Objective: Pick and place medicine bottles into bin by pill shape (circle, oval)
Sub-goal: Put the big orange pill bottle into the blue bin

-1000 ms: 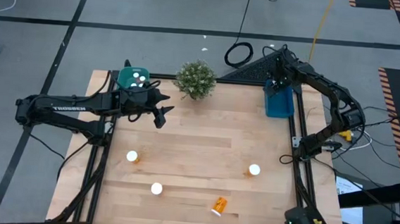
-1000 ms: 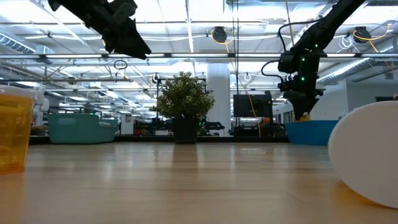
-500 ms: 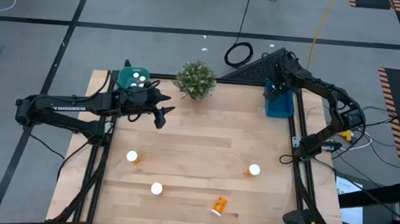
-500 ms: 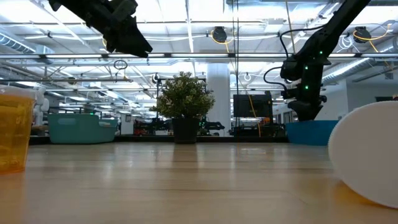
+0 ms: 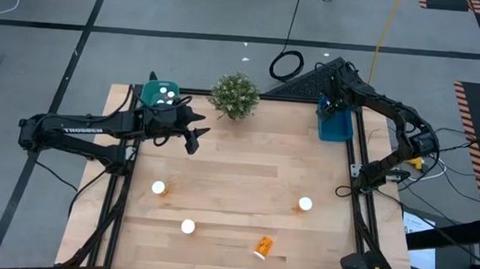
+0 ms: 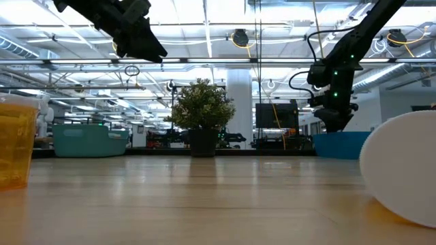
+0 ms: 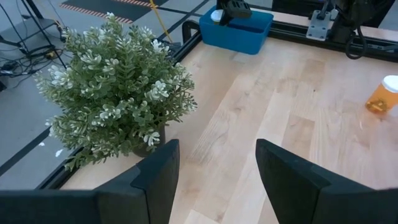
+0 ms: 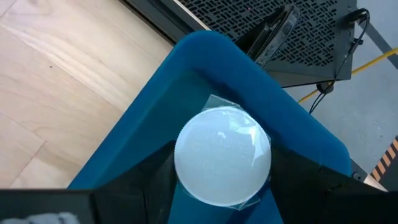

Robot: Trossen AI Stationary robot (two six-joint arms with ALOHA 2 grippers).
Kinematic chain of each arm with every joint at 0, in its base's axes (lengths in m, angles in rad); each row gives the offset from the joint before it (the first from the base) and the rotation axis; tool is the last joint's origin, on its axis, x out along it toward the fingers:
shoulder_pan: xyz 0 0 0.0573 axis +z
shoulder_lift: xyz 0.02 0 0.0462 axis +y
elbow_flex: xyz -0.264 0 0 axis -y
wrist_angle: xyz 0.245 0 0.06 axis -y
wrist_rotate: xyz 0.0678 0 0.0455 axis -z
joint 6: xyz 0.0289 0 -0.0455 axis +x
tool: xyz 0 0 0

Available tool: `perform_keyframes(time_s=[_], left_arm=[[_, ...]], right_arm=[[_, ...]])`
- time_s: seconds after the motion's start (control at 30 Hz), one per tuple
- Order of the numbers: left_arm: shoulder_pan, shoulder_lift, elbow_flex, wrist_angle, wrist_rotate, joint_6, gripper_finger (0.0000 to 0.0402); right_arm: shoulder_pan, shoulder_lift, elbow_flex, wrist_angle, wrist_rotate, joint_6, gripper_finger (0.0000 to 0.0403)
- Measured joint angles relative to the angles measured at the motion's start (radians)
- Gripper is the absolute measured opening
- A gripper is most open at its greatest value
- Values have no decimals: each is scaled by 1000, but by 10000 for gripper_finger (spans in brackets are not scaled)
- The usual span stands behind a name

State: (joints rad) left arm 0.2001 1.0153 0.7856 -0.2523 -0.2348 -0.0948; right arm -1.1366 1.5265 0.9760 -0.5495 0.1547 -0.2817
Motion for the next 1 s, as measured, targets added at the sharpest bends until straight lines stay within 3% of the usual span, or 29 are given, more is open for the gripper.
perform_keyframes(time_s=[0.47,1.0], left_arm=[[0,0,0,2,0,0,216],[0,0,0,4,1,8,216]], right_arm=[[1,0,0,-11,5,-17,222],[30,0,0,14,102,12,298]])
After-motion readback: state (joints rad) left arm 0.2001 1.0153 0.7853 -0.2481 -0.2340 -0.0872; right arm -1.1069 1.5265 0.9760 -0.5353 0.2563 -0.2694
